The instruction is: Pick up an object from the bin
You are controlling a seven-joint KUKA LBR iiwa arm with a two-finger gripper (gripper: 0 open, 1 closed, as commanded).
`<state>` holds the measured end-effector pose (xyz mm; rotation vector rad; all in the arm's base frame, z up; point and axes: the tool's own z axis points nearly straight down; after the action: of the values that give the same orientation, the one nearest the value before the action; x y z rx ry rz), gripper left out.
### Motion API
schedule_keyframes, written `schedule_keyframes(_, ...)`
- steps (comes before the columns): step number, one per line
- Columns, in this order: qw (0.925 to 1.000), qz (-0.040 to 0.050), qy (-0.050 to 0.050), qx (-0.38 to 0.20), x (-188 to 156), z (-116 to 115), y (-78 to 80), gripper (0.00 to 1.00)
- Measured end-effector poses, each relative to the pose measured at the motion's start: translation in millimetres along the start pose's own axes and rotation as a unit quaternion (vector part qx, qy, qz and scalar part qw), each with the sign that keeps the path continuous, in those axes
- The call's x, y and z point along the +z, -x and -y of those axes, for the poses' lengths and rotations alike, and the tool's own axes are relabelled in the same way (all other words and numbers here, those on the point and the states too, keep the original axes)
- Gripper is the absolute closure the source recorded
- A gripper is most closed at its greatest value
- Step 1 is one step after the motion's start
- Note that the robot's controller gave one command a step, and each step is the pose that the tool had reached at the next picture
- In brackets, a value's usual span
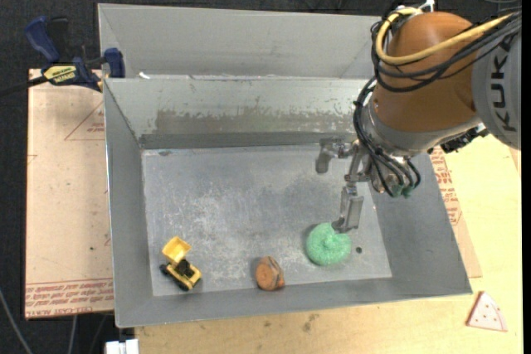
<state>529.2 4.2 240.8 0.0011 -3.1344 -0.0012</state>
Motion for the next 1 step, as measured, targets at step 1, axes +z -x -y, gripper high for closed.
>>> schedule_keyframes(1,1.0000,0.0041,0.000,0.000,-4.5,0.0,1.3,0.00)
